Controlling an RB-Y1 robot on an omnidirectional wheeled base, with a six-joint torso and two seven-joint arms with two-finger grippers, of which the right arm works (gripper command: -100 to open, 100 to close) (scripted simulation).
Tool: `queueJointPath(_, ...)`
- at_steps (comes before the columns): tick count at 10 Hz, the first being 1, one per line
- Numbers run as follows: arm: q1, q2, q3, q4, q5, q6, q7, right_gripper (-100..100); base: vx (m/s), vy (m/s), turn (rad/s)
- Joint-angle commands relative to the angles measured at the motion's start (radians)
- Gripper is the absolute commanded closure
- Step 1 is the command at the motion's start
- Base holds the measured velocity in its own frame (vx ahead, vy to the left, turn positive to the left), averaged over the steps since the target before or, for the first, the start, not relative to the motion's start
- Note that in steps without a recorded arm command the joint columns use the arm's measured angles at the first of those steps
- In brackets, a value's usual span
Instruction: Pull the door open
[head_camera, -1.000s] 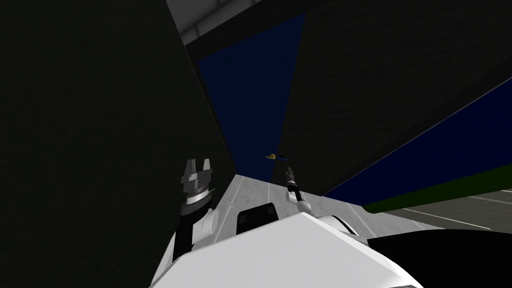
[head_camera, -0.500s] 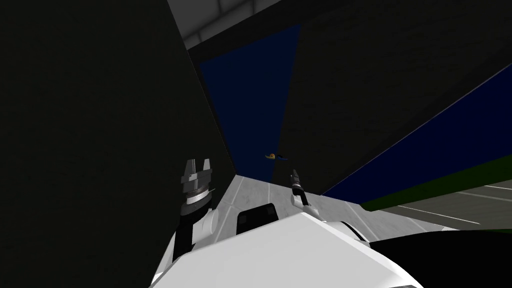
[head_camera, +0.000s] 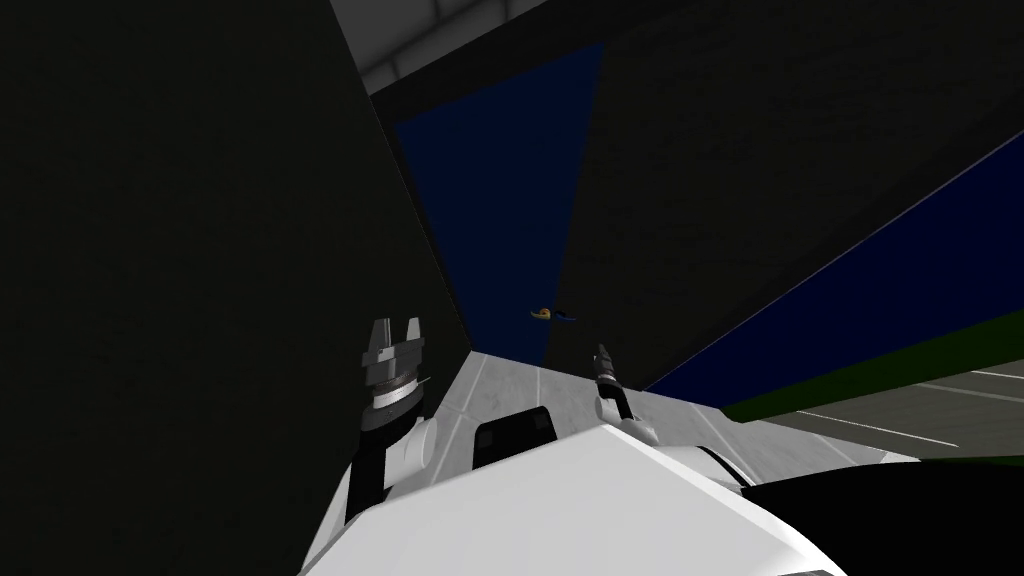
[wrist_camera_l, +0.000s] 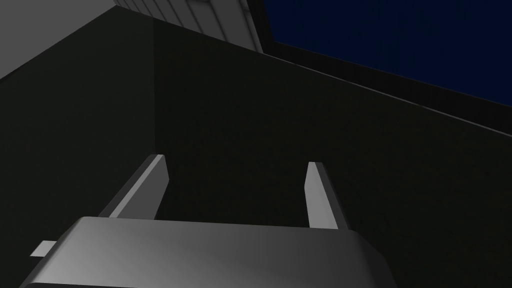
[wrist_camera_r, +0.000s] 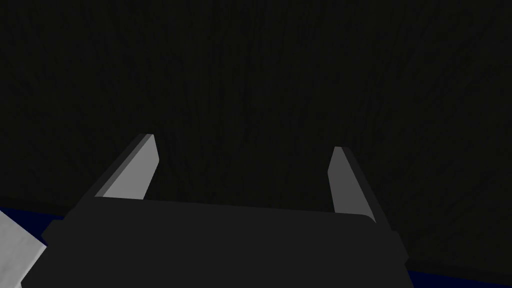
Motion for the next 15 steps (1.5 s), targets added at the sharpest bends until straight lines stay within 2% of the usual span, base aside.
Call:
queueJointPath(1, 0.050, -0.001, -0.010, -0.050, -0.007, 0.032, 0.005, -100, 0.060, 0.004, 0.007)
queueJointPath(2, 0.052, -0.001, -0.010, -0.078, -0.007, 0.032, 0.005, -100, 0.025, 0.005, -0.005)
queueJointPath(3, 0.071, -0.029, -0.014, -0.072, -0.011, 0.025, -0.024, -100, 0.085, -0.005, 0.045)
queueJointPath(4, 0.071, -0.029, -0.014, -0.072, -0.011, 0.025, -0.024, -100, 0.100, -0.012, 0.028)
queueJointPath(5, 0.076, -0.042, -0.012, -0.069, -0.011, 0.020, -0.042, -100, 0.120, -0.026, 0.055)
queueJointPath(7, 0.073, -0.048, -0.004, -0.071, -0.008, 0.016, -0.058, -100, 0.167, -0.032, 0.089)
queueJointPath(10, 0.047, -0.039, 0.019, -0.083, 0.004, 0.012, -0.072, -100, 0.184, -0.064, 0.125)
queueJointPath(11, 0.031, -0.030, 0.032, -0.091, 0.011, 0.011, -0.075, -100, 0.224, -0.018, 0.219)
queueJointPath(12, 0.031, -0.030, 0.032, -0.091, 0.011, 0.011, -0.075, -100, 0.156, -0.009, 0.061)
queueJointPath(13, 0.045, -0.030, 0.028, -0.113, 0.009, 0.022, -0.070, -100, 0.060, -0.003, 0.002)
queueJointPath(14, 0.045, -0.030, 0.028, -0.113, 0.009, 0.022, -0.070, 100, 0.000, 0.000, 0.000)
queueJointPath(15, 0.045, -0.030, 0.028, -0.113, 0.009, 0.022, -0.070, 100, -0.020, 0.001, 0.004)
